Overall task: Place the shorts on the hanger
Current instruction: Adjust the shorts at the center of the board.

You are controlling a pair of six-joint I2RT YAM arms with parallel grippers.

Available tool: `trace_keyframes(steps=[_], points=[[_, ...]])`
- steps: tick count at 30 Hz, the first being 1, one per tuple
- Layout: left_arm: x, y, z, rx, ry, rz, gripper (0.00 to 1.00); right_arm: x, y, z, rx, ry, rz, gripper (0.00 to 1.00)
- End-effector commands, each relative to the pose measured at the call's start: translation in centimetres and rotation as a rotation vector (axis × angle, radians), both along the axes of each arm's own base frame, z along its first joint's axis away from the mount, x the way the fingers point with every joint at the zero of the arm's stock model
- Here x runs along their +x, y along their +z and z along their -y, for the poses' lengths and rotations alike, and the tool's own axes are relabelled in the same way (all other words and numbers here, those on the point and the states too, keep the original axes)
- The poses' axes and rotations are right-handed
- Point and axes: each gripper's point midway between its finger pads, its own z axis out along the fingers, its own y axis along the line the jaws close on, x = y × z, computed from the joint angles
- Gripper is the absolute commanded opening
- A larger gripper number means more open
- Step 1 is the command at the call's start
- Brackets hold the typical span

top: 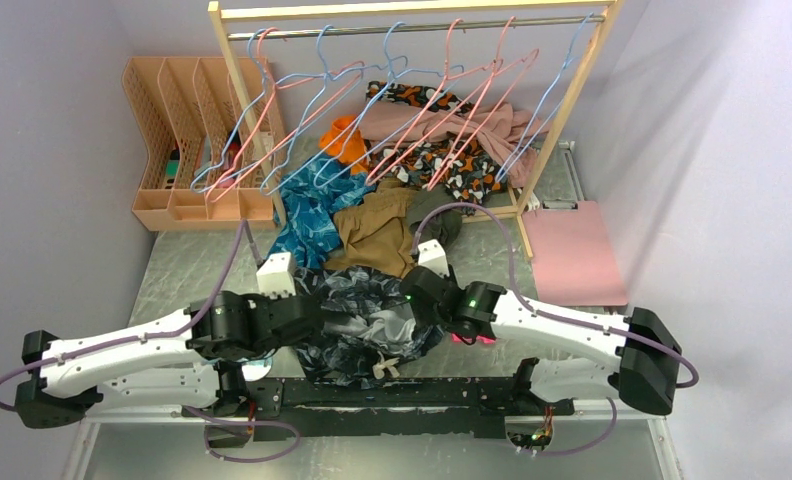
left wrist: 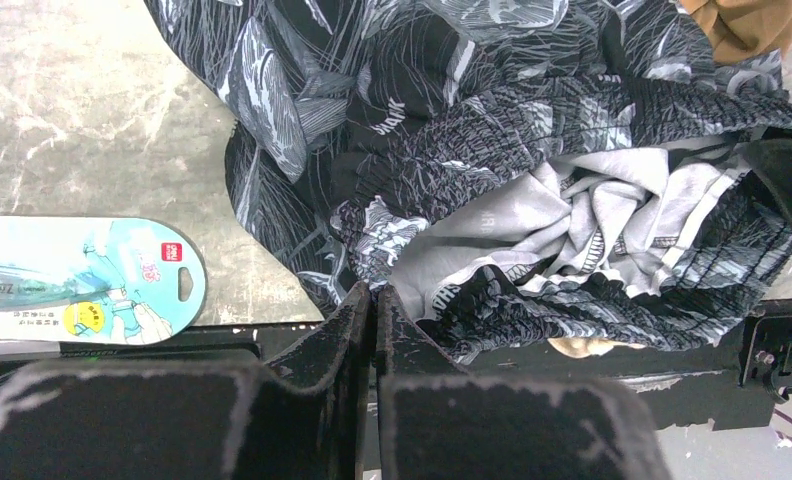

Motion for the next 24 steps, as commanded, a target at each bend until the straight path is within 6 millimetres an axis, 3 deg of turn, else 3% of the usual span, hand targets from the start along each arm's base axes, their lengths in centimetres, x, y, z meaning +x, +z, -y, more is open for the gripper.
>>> trace_keyframes(steps=[1,4,7,10,13,16,19,24], points=[[0.6,1.7,-1.0,-0.008,0.032,0.046,0.07,1.9,0.6,-1.3,0.039,-0.027,0.037,0.51],[0.7,2.8,-1.6,-0.007,0.042,0.060,0.07,2.9,1.8,-1.9,0.061,-0.035,0.072,0.28],[1.2,5.5,-2.7,-0.008,0.059,0.107,0.07,3.3,6.1,-2.8,0.167,-0.002,0.146,0.01],[1.9,10.8,-3.7,-0.061,0.038,0.204,0.07,2.4,14.1,-4.0,0.365,0.109,0.234,0.00],[2.6,17.6,-4.6,-0.183,0.015,0.331,0.07,1.1,21.7,-3.3,0.514,0.166,0.319,0.00],[2.6,23.3,-5.8,-0.331,-0.016,0.444,0.07,0.4,26.1,-1.6,0.580,0.159,0.375,0.00],[2.8,24.5,-7.1,-0.385,-0.001,0.514,0.07,0.1,26.7,0.0,0.603,0.116,0.394,0.00],[2.8,21.9,-6.7,-0.391,-0.007,0.511,0.07,-0.2,23.2,1.3,0.600,0.039,0.352,0.00]])
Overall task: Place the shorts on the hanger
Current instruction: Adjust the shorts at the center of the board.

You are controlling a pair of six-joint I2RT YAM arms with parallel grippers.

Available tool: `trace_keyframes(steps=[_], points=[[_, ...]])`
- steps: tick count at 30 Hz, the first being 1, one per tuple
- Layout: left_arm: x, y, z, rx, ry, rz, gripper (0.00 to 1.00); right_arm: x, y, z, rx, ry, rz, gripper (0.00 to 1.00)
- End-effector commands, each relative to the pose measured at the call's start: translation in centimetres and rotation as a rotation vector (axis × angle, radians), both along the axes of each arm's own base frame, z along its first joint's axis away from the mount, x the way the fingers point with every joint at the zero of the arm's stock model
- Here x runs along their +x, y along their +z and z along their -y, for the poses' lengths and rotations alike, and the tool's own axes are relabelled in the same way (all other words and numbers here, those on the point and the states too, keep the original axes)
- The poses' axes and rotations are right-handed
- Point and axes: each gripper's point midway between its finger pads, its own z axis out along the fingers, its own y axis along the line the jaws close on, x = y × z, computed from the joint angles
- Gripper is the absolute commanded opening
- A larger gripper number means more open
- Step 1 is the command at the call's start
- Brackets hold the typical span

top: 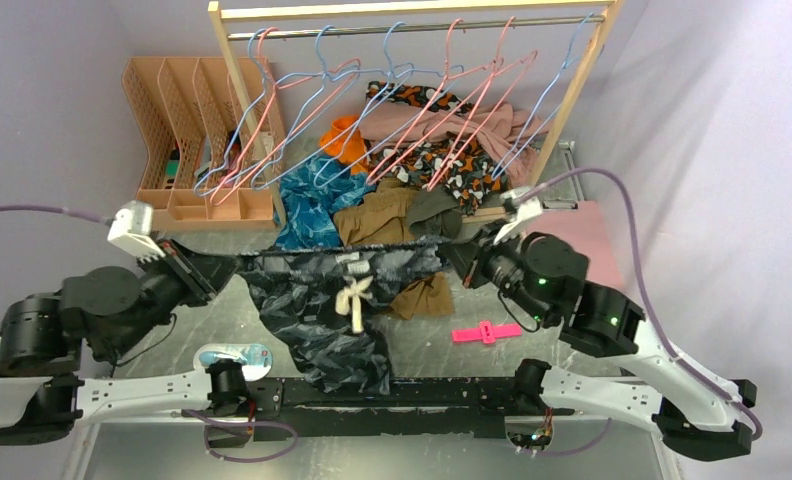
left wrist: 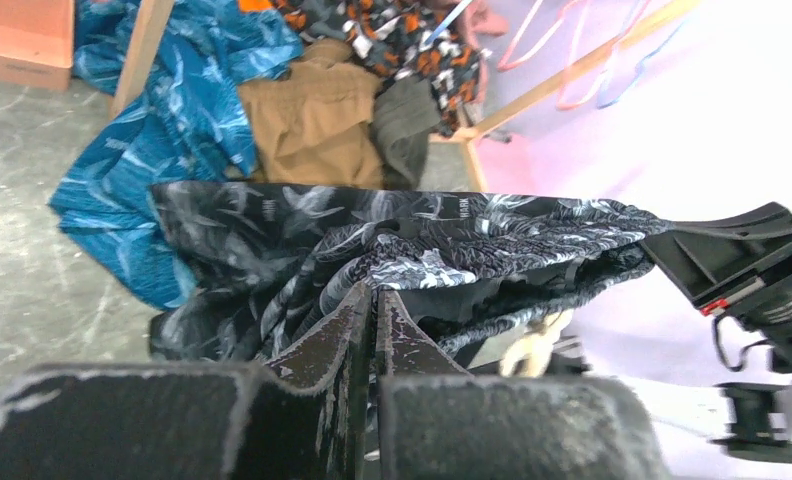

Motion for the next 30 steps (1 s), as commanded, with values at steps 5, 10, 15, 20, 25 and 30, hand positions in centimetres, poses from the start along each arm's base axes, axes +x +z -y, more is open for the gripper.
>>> trace_keyframes(steps=[5,10,15,20,25,30], points=[[2.1,8.7,-0.8,0.137,0.052,0.238,0.07,1.1,4.0,1.0,-0.056,-0.051,0.075,0.00],[2.0,20.7,-0.7,0.132,0.011,0.461,0.07,0.0,14.8,-0.1,0.079,0.045,0.231,0.00],[1.9,17.0,0.6,0.139,-0.029,0.438,0.07,-0.6,13.0,-0.2,0.146,0.062,0.200,0.00],[1.3,8.2,0.1,0.084,-0.027,0.292,0.07,-0.2,5.8,1.7,0.097,-0.032,0.081,0.00],[0.7,9.2,-1.9,0.019,-0.017,0.304,0.07,0.1,5.9,2.9,0.065,-0.075,0.085,0.00],[0.7,16.5,-2.1,0.026,-0.037,0.448,0.07,-0.1,14.5,2.5,0.125,-0.036,0.230,0.00]])
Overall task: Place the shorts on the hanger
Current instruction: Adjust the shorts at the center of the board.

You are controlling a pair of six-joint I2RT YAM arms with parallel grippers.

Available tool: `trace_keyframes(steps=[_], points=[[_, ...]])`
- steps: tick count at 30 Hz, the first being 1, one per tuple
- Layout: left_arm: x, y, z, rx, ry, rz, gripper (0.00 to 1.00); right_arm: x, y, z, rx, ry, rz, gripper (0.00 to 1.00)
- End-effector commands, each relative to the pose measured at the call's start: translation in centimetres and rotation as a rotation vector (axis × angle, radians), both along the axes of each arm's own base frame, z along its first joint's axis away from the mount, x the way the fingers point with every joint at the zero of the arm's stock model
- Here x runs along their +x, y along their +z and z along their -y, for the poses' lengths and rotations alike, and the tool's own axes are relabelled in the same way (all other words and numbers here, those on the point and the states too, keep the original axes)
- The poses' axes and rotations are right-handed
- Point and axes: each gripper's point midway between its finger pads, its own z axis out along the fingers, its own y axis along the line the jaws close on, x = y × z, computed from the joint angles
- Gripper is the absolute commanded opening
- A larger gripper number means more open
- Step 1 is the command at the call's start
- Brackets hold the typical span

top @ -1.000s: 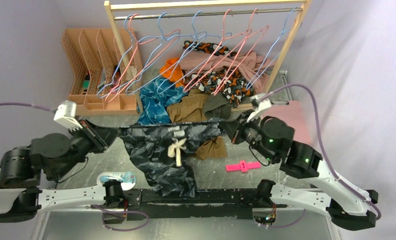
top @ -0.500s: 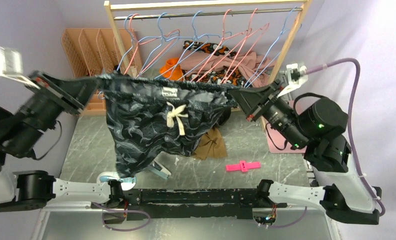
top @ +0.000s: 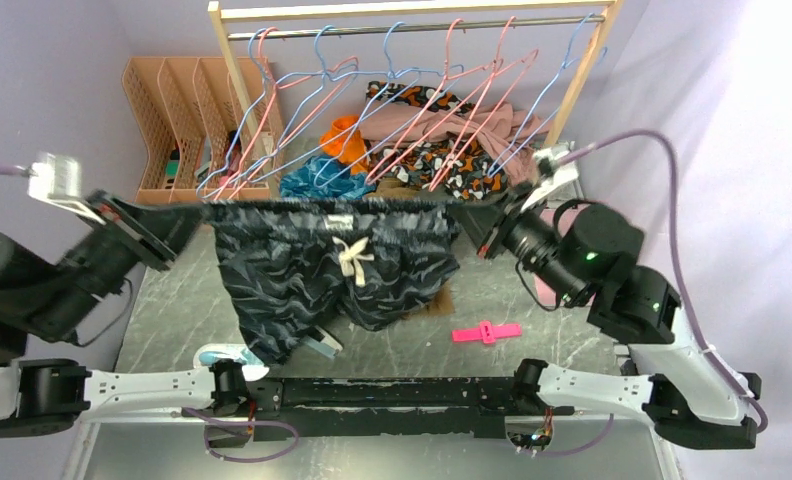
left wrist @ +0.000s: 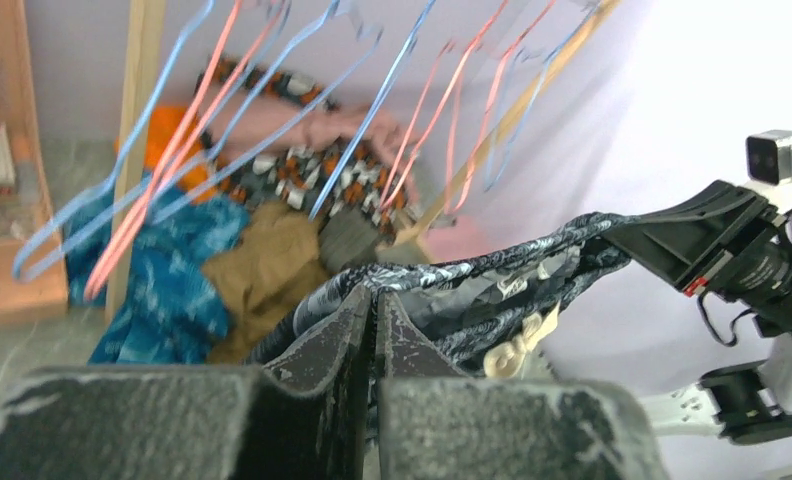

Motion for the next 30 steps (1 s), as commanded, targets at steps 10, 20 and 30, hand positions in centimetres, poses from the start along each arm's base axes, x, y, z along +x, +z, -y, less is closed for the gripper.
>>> trace_keyframes(steps=[10,20,30], points=[[-1.1,10.2,3.2,-0.104,-0.149,0.260,0.07,-1.8,11.1,-1.4,0.184,0.146,0.237,0.00],[0.9,-13.6,8.8,0.082,-0.055,-0.172,0.07,0.2,-10.5,-1.6,0.015,-0.003,-0.134,0.00],[1.8,-15.8,9.0,0.158,0.008,-0.199,0.07,1.0,-11.0,-1.5,-0.043,-0.032,-0.111,0.00]])
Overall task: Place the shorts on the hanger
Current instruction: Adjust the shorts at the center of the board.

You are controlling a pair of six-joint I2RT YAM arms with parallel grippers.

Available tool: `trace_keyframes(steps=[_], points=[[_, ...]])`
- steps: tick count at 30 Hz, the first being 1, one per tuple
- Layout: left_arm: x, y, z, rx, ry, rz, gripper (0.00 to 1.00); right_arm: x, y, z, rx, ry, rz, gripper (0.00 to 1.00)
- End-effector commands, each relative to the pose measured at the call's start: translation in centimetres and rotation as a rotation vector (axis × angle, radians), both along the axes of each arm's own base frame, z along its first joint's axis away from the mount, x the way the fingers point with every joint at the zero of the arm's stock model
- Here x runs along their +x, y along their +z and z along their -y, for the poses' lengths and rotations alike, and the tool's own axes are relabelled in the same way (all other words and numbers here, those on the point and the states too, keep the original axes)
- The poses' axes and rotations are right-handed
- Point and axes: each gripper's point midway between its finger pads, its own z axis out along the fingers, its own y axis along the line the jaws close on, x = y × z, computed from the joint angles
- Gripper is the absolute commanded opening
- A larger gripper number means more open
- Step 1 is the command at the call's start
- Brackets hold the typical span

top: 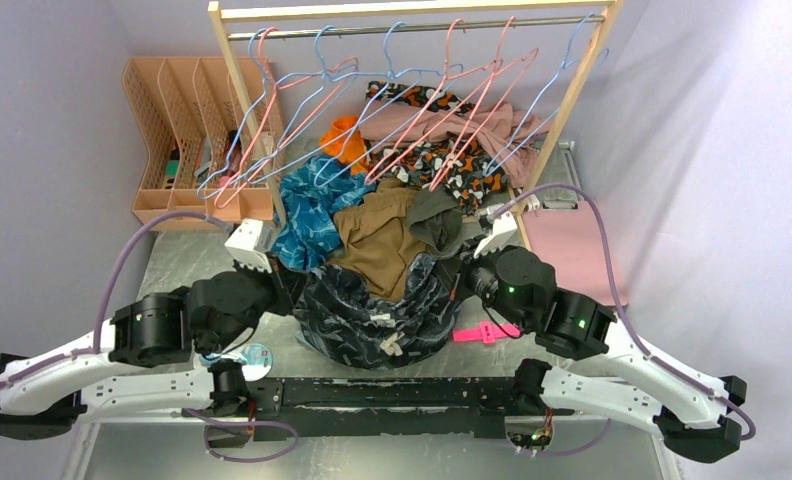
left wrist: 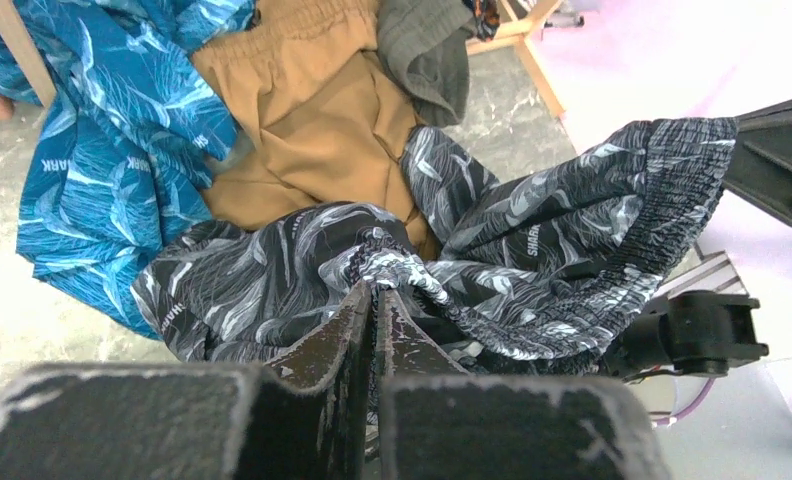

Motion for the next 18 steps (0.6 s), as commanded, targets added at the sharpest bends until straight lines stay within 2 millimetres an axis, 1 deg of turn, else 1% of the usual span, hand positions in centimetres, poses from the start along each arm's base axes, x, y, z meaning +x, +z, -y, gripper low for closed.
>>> trace_keyframes(steps=[1,2,3,4,5,6,7,8,10,12,13,15,16,17,18], points=[[1.1,4.9,-1.0,-0.084,0.060,0.086,0.07,0.9,4.0,0.0,0.049,-0.028,0.084,0.00],[1.4,6.5,-1.1,-0.067,0.060,0.122,0.07,1.2,5.8,0.0,0.053,-0.033,0.112,0.00],[1.6,8.1,-1.3,-0.067,0.069,0.149,0.07,1.4,7.0,0.0,0.056,-0.032,0.136,0.00],[1.8,9.7,-1.6,-0.074,0.080,0.169,0.07,1.5,8.0,-0.1,0.057,-0.031,0.153,0.00],[1.9,10.6,-1.8,-0.068,0.085,0.186,0.07,1.7,8.6,-0.3,0.056,-0.028,0.164,0.00],[2.0,11.2,-1.9,-0.063,0.089,0.198,0.07,1.7,8.8,-0.6,0.062,-0.021,0.171,0.00],[2.1,11.2,-1.8,-0.061,0.091,0.201,0.07,1.8,8.3,-0.9,0.062,-0.017,0.166,0.00],[2.2,10.6,-1.6,-0.060,0.095,0.194,0.07,1.8,7.6,-1.1,0.066,-0.016,0.158,0.00],[2.1,7.7,-1.3,-0.048,0.104,0.155,0.07,2.0,4.5,-1.2,0.059,-0.039,0.108,0.00],[1.9,3.6,-1.2,-0.035,0.126,0.084,0.07,1.9,0.8,-0.8,0.052,-0.071,0.048,0.00],[1.7,1.5,-1.4,-0.033,0.143,0.044,0.07,1.8,-1.6,-0.6,0.039,-0.087,0.013,0.00],[1.2,-2.6,-2.0,-0.046,0.194,-0.048,0.07,1.6,-4.3,0.0,0.040,-0.120,-0.037,0.00],[1.0,-4.6,-2.5,-0.058,0.223,-0.090,0.07,1.5,-5.2,0.2,0.042,-0.133,-0.057,0.00],[0.8,-7.0,-2.9,-0.057,0.253,-0.130,0.07,1.4,-6.2,0.5,0.040,-0.145,-0.075,0.00],[0.5,-8.3,-3.3,-0.077,0.274,-0.160,0.07,1.4,-7.0,0.7,0.037,-0.160,-0.091,0.00]])
